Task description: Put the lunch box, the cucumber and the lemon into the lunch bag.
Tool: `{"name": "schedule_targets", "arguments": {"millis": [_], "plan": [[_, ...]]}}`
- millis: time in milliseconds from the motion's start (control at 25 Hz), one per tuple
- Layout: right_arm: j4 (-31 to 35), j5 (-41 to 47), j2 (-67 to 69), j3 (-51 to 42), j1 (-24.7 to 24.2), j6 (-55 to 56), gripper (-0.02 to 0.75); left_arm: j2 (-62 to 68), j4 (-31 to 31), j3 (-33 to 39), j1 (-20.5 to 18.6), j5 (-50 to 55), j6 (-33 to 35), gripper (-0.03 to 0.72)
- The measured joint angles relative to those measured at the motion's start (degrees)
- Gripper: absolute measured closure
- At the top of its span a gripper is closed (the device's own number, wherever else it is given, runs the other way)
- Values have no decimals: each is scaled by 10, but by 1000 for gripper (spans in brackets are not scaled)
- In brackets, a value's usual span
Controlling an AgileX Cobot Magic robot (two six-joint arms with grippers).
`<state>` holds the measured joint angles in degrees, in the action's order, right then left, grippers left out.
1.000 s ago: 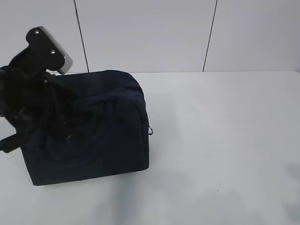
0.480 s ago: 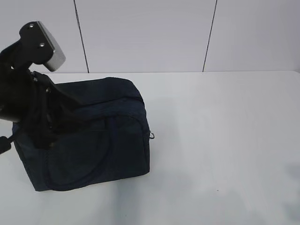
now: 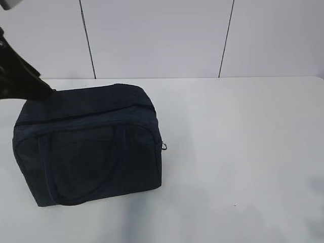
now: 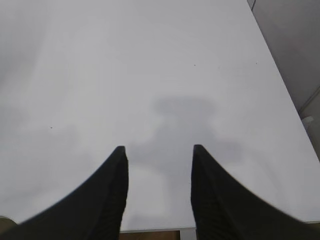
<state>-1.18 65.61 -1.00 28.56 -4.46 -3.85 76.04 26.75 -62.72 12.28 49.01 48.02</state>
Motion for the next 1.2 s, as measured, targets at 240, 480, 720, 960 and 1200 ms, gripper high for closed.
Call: {"name": "schedule_targets", "arguments": {"millis": [240,480,720,960,1200], "plan": [[-1,0,0,0,0,0,412,-64,-34,-4,-41,10,-29,285],[-1,0,0,0,0,0,412,-141,-9,-6,-44,14,-52,285],[-1,0,0,0,0,0,412,-184,66,-8,-90,3,-107,285],[-1,0,0,0,0,0,412,-228,176,-9,-136,-56,-110,285],[-1,0,0,0,0,0,412,-228,176,-9,-139,-45,-108,285]]}}
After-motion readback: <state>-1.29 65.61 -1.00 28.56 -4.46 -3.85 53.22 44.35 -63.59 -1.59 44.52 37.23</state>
